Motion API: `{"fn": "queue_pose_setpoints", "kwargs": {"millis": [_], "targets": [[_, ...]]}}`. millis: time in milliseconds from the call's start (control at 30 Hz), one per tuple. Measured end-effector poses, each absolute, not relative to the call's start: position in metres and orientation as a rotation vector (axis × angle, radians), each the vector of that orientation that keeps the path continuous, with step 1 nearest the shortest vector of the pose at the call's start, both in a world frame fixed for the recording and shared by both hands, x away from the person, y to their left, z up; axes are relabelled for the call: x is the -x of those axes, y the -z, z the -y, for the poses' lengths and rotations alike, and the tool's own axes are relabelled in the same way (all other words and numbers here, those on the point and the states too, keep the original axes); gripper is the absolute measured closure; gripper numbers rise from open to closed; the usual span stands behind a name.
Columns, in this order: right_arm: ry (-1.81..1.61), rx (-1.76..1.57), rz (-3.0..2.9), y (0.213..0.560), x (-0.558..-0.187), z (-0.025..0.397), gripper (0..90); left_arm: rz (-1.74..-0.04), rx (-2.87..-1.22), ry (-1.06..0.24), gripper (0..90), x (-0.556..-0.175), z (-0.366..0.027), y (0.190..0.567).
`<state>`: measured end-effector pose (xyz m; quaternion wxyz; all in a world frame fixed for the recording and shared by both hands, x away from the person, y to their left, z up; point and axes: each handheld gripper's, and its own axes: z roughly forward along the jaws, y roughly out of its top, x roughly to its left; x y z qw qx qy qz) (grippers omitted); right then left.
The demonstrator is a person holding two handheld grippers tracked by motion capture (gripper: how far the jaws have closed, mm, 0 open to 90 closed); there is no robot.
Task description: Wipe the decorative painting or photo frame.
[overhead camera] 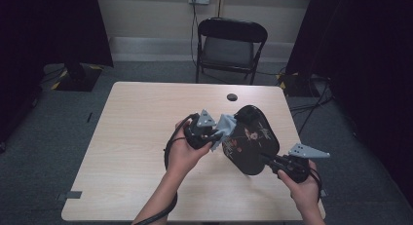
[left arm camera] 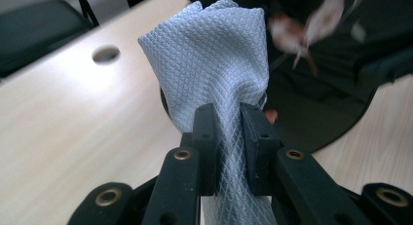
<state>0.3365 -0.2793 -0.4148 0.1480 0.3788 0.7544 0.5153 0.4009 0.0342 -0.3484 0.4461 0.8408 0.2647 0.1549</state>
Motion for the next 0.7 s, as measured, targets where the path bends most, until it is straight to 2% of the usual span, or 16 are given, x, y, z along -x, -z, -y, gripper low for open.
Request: {"fn": "queue_pose_setpoints", "kwargs": {"millis": [300,700], "targets": [[-1.481,-1.092,-2.17,0.415,-0.336,0.279,78.9,-0.57,-2.044,-0.437,78.1,-0.403,-0.015,0.31],[-1.482,-1.089,-2.172,0.415,-0.337,0.28,78.9,-0.585,-2.106,-0.398,78.1,-0.408,-0.004,0.342]]}}
